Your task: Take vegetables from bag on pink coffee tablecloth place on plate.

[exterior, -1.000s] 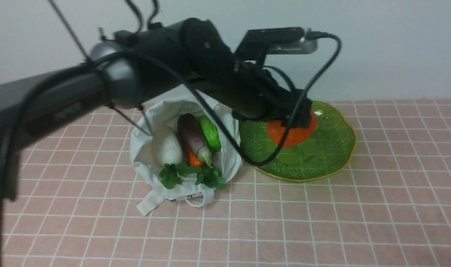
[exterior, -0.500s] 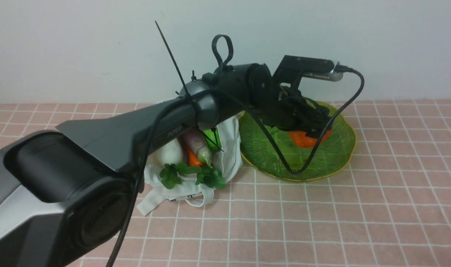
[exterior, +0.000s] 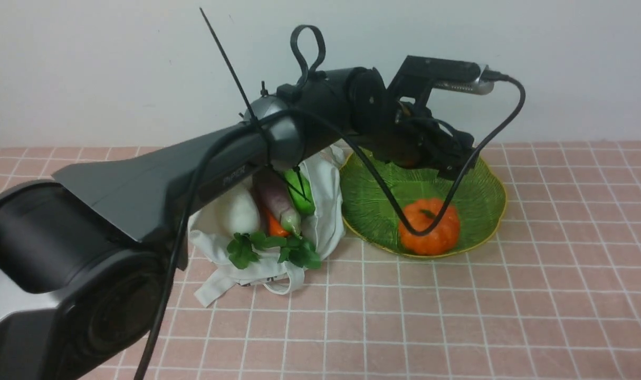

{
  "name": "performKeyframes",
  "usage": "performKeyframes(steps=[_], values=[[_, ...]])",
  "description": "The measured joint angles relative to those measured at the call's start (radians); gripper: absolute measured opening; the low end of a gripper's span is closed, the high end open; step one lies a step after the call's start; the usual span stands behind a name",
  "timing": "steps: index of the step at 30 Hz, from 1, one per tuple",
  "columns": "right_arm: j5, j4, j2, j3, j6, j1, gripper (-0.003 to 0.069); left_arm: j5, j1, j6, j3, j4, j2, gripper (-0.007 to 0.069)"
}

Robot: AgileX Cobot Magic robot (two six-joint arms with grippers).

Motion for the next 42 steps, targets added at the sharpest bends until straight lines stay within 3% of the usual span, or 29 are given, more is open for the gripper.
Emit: performKeyframes(steps=[4, 8, 9, 11, 14, 17, 23, 29, 30, 35, 36, 40, 42], values=[[0.000, 0.000, 0.000, 0.000, 0.000, 0.000, -0.0015, 0.091, 0.000, 0.018, 0.001, 0.017, -0.033, 0.0592], [0.000, 0.000, 0.000, 0.000, 0.000, 0.000, -0.0015, 0.229, 0.000, 0.061, 0.003, 0.091, -0.132, 0.0492], [0.000, 0.000, 0.000, 0.000, 0.000, 0.000, -0.0015, 0.303, 0.000, 0.067, 0.003, 0.131, -0.214, 0.0404], [0.000, 0.000, 0.000, 0.000, 0.000, 0.000, -0.0015, 0.345, 0.000, 0.070, 0.003, 0.157, -0.262, 0.0344], [0.000, 0.000, 0.000, 0.000, 0.000, 0.000, -0.0015, 0.517, 0.000, 0.078, 0.003, 0.275, -0.468, 0.0092], [0.000, 0.000, 0.000, 0.000, 0.000, 0.000, -0.0015, 0.635, 0.000, 0.070, 0.000, 0.367, -0.608, 0.0013], [0.000, 0.000, 0.000, 0.000, 0.000, 0.000, -0.0015, 0.688, 0.000, -0.037, 0.055, 0.459, -0.861, -0.0005], [0.000, 0.000, 0.000, 0.000, 0.000, 0.000, -0.0015, 0.691, 0.000, -0.132, 0.360, 0.459, -1.096, -0.0005], [0.000, 0.000, 0.000, 0.000, 0.000, 0.000, -0.0015, 0.673, 0.000, -0.159, 0.490, 0.457, -1.165, -0.0005], [0.000, 0.000, 0.000, 0.000, 0.000, 0.000, -0.0015, 0.437, 0.000, -0.236, 0.896, 0.442, -1.357, -0.0005], [0.000, 0.000, 0.000, 0.000, 0.000, 0.000, -0.0015, 0.437, 0.000, -0.238, 0.896, 0.442, -1.365, -0.0005], [0.000, 0.000, 0.000, 0.000, 0.000, 0.000, -0.0015, 0.167, 0.000, -0.290, 1.187, 0.434, -1.516, -0.0005], [0.000, 0.000, 0.000, 0.000, 0.000, 0.000, -0.0015, 0.106, 0.000, -0.298, 1.241, 0.434, -1.554, -0.0005]])
